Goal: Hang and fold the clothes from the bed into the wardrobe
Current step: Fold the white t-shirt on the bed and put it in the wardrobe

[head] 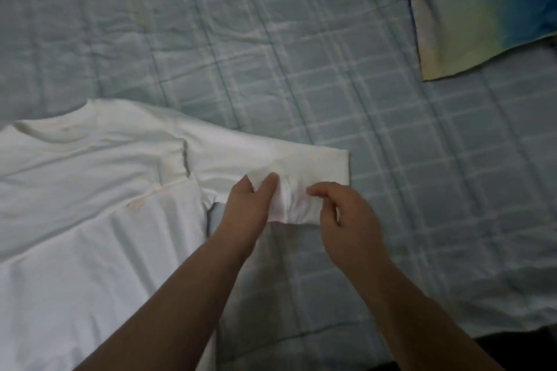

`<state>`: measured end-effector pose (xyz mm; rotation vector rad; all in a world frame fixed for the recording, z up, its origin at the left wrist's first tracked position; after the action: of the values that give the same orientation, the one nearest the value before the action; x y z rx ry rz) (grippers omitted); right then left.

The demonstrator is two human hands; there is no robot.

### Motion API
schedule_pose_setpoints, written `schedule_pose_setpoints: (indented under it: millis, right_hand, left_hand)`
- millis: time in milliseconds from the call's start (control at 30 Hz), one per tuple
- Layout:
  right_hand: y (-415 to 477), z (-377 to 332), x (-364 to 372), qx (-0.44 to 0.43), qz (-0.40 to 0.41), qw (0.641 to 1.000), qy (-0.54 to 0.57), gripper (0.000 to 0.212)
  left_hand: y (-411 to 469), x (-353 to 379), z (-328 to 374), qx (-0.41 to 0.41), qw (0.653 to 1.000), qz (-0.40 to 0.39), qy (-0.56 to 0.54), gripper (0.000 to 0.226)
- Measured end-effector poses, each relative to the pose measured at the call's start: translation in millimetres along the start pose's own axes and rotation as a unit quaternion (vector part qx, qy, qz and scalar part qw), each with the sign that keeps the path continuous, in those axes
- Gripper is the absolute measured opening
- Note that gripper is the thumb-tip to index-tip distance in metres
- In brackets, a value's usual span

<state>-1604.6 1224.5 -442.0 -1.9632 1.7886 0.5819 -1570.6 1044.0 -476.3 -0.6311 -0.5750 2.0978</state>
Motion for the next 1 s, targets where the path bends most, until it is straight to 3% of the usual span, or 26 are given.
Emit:
schedule_pose_setpoints:
  millis: [100, 233, 333, 667, 867, 1000]
  right_hand:
    - [-2.8, -31.4, 47.2, -0.146, -0.016, 0.980, -0.137, 0.046]
    - [-9.0, -69.0, 138.5, -0.201, -0.096, 0.935, -0.274, 0.057]
    - [-16.3, -106.2, 208.0, -0.246, -0.134, 0.904, -0.322, 0.057]
    - [-37.7, -185.7, 386.1, -0.247, -0.176, 0.866, -0.397, 0.061]
    - [-48.0, -197.8, 431.3, -0.233, -0.172, 0.847, -0.445, 0.062]
    - [-52.1, -199.4, 438.4, -0.232, -0.158, 0.846, -0.453, 0.063]
  left_hand:
    - [22.4, -66.1, 7.9, 0.006, 1.000, 0.026, -0.002, 0.014]
    - [49.4, -164.9, 20.2, 0.008, 0.999, 0.036, -0.031, 0.024]
    - [67.1, -243.8, 26.3, 0.021, 0.997, 0.067, -0.029, 0.017]
    - [143.4, -473.1, 2.8, -0.019, 0.989, 0.135, -0.053, 0.019]
    - [181.7, -547.4, -30.8, 0.029, 0.958, 0.214, 0.186, 0.031]
    - [190.2, -558.4, -39.6, 0.076, 0.939, 0.236, 0.239, 0.031]
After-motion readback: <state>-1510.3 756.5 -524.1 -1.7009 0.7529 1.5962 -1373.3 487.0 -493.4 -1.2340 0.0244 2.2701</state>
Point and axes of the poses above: each hand's wrist, its own y-axis towards the middle knuckle, its own x-axis out of the palm, z = x × y, the point moved 7 cm from there along y, towards the middle knuckle, and after that the axes turned 10 degrees about z, right-handed, at the moved point
